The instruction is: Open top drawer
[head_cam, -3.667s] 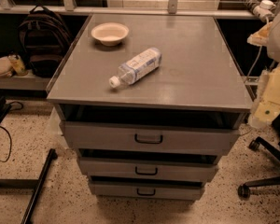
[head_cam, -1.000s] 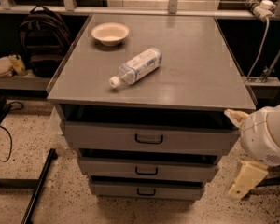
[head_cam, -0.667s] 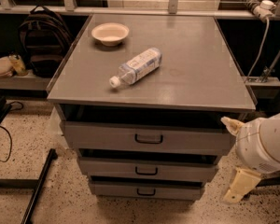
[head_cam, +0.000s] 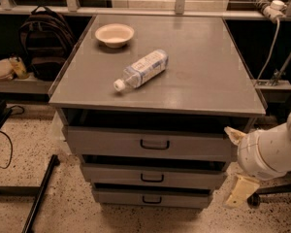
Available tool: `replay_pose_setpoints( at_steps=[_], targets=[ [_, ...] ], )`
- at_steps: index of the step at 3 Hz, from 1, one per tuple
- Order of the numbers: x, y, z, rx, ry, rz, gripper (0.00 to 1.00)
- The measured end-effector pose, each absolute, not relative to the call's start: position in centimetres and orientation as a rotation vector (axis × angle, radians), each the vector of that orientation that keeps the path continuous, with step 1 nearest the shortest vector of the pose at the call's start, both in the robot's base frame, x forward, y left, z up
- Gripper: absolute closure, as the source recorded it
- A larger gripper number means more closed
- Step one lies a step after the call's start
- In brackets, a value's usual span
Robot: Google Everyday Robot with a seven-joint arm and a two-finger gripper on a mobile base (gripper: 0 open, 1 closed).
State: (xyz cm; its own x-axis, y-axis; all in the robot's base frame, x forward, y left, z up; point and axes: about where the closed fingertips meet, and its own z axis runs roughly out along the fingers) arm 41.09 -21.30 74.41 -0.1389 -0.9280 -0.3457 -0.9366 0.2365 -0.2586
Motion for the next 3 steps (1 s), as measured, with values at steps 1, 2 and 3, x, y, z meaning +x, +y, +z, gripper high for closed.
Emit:
replay_pose_setpoints(
  at_steps=[1, 2, 3],
  targets=[
    [42.7, -21.8, 72.8, -1.706, 2.082, 0.033, 0.00],
    [44.1, -21.9, 71.8, -1.708, 2.064, 0.037, 0.00],
    [45.7, -21.6, 71.2, -1.706, 2.026, 0.045, 0.00]
  ],
)
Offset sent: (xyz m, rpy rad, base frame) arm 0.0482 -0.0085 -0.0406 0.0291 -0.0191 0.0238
